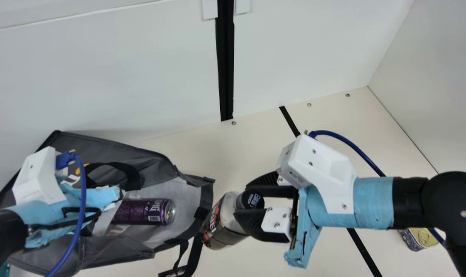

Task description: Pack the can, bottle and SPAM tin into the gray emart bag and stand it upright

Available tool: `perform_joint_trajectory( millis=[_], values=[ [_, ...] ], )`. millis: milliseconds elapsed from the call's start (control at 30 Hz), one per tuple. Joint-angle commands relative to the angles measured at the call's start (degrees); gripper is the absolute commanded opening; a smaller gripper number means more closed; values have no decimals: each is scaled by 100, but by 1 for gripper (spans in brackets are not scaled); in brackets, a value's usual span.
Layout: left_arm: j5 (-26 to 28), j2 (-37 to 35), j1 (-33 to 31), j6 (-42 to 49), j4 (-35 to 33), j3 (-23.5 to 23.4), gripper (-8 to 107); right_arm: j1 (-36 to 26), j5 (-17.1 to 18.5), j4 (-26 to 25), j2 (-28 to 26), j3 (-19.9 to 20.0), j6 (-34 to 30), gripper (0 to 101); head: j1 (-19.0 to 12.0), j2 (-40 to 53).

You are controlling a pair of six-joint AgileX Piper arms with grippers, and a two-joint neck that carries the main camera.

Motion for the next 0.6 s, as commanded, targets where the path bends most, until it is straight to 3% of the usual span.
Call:
perform_joint_trajectory(
  millis=[0,167,567],
  values=[
    [0,0,0,0,0,0,-8,-11,14,90,61,-4,-98,0,-130,-5],
    [0,0,0,0,0,0,-8,2,-22,271,250,-3,-321,0,-130,-5],
    [0,0,0,0,0,0,-8,828,-834,501,744,117,-598,0,-130,-5]
  ],
)
